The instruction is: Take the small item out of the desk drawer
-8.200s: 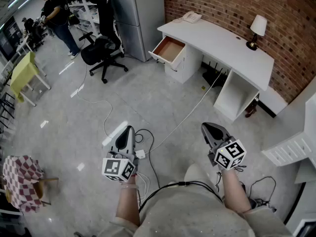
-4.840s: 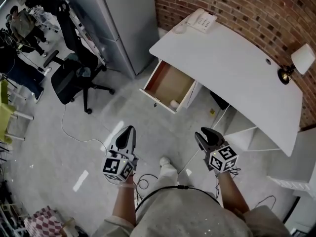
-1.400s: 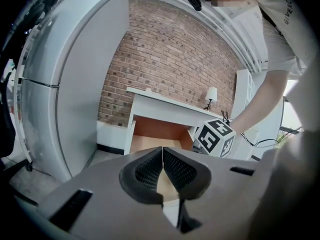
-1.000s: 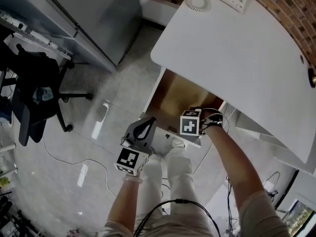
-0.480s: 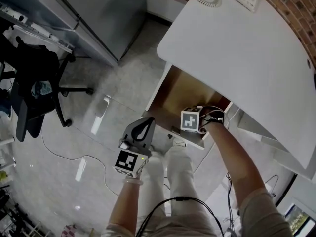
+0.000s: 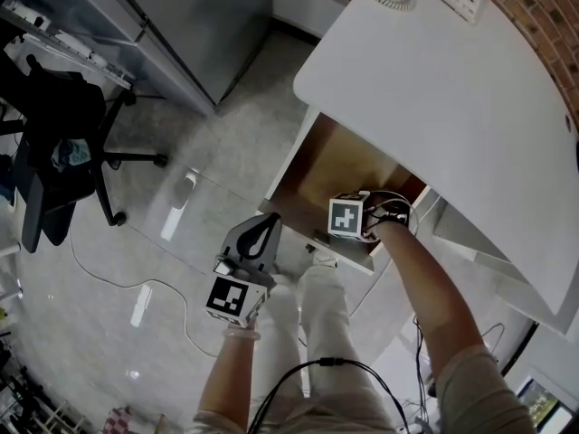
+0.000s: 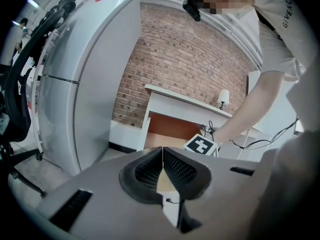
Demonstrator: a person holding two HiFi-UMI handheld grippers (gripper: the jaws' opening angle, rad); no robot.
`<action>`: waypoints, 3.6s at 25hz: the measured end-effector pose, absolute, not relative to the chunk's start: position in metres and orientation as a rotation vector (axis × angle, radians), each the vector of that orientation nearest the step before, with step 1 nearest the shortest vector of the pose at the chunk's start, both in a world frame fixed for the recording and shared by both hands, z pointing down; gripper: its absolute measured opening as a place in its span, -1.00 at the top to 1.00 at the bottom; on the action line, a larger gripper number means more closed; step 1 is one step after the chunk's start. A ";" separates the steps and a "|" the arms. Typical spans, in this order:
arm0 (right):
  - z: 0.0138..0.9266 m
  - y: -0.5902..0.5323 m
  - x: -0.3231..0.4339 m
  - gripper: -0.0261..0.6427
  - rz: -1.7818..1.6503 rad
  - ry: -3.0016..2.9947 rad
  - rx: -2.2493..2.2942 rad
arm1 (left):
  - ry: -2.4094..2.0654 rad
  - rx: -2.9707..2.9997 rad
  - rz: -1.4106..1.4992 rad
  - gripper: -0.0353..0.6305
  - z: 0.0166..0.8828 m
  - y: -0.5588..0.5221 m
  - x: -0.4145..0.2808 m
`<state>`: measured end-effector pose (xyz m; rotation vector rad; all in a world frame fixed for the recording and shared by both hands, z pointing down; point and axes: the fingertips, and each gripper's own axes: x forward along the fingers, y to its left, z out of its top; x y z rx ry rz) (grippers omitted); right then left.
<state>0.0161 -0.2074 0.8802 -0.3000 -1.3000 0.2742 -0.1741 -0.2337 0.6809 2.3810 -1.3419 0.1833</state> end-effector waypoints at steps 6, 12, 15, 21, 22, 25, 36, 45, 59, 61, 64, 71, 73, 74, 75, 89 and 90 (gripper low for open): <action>0.887 -0.205 0.017 0.40 0.329 -1.316 -0.278 | -1.354 2.372 0.177 0.87 0.685 -0.228 -0.179; 0.877 -0.204 0.018 0.43 0.309 -1.309 -0.250 | -1.368 2.359 0.170 0.87 0.683 -0.223 -0.182; 0.872 -0.208 0.011 0.44 0.229 -1.332 -0.235 | -1.367 2.356 0.173 0.87 0.682 -0.220 -0.182; 0.853 -0.211 0.007 0.44 0.151 -1.362 -0.169 | -1.346 2.360 0.156 0.87 0.663 -0.215 -0.173; 0.848 -0.211 0.006 0.44 0.150 -1.372 -0.152 | -1.343 2.362 0.159 0.87 0.658 -0.215 -0.172; 0.832 -0.210 0.000 0.44 0.169 -1.421 -0.086 | -1.342 2.373 0.166 0.87 0.645 -0.216 -0.170; 0.779 -0.211 -0.004 0.44 0.229 -1.578 0.129 | -1.339 2.405 0.178 0.87 0.611 -0.220 -0.168; 0.719 -0.215 -0.012 0.45 0.233 -1.747 0.289 | -1.305 2.438 0.194 0.87 0.586 -0.222 -0.157; 0.637 -0.220 -0.031 0.45 0.252 -1.981 0.501 | -1.329 2.464 0.237 0.87 0.552 -0.214 -0.168; 0.625 -0.220 -0.033 0.45 0.262 -2.008 0.530 | -1.332 2.468 0.239 0.87 0.546 -0.214 -0.171; 0.609 -0.221 -0.034 0.45 0.268 -2.043 0.562 | -1.335 2.477 0.246 0.87 0.536 -0.214 -0.172; 0.572 -0.230 -0.034 0.45 0.257 -2.123 0.651 | -1.343 2.510 0.253 0.87 0.510 -0.219 -0.176; 0.562 -0.233 -0.034 0.45 0.257 -2.142 0.672 | -1.344 2.520 0.249 0.87 0.502 -0.222 -0.176; 0.557 -0.235 -0.034 0.45 0.257 -2.151 0.683 | -1.345 2.526 0.248 0.87 0.498 -0.223 -0.176; 0.552 -0.237 -0.034 0.45 0.256 -2.160 0.695 | -1.346 2.532 0.246 0.87 0.494 -0.224 -0.175; 0.484 -0.253 -0.019 0.45 0.274 -2.293 0.880 | -1.379 2.575 0.174 0.87 0.443 -0.233 -0.170; 0.481 -0.253 -0.018 0.45 0.272 -2.300 0.884 | -1.383 2.580 0.172 0.87 0.439 -0.233 -0.170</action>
